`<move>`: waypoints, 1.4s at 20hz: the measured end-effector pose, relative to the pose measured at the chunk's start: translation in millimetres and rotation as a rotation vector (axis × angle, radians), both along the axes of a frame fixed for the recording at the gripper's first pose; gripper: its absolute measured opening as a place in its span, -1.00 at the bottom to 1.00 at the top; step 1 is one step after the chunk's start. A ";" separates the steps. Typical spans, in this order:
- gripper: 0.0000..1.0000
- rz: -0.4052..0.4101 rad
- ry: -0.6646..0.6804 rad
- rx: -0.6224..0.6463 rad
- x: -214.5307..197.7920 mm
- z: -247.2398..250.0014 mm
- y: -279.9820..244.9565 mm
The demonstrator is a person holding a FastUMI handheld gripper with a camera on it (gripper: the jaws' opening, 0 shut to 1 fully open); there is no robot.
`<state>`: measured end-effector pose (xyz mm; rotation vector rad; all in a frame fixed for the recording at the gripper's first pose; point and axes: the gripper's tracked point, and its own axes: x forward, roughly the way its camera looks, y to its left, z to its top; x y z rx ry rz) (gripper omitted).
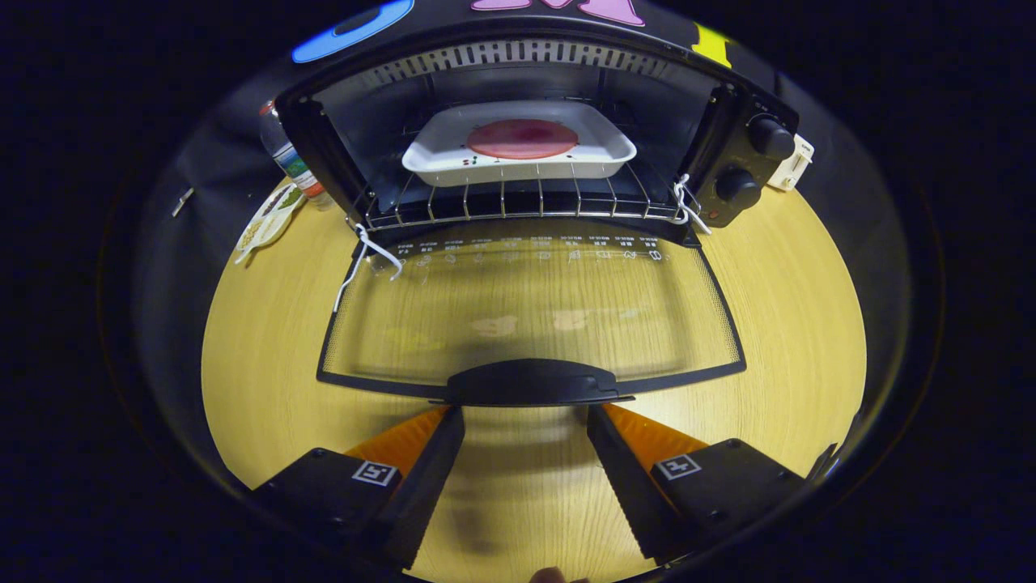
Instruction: Open the toaster oven, put the food inside, and close the toaster oven door.
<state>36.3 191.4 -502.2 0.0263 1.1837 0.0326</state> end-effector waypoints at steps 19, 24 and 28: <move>0.98 -0.024 -0.362 0.098 27.3 118.4 1.5; 0.98 0.007 -0.569 0.094 49.9 187.7 -6.6; 0.97 0.026 -0.729 0.074 46.9 242.9 -26.9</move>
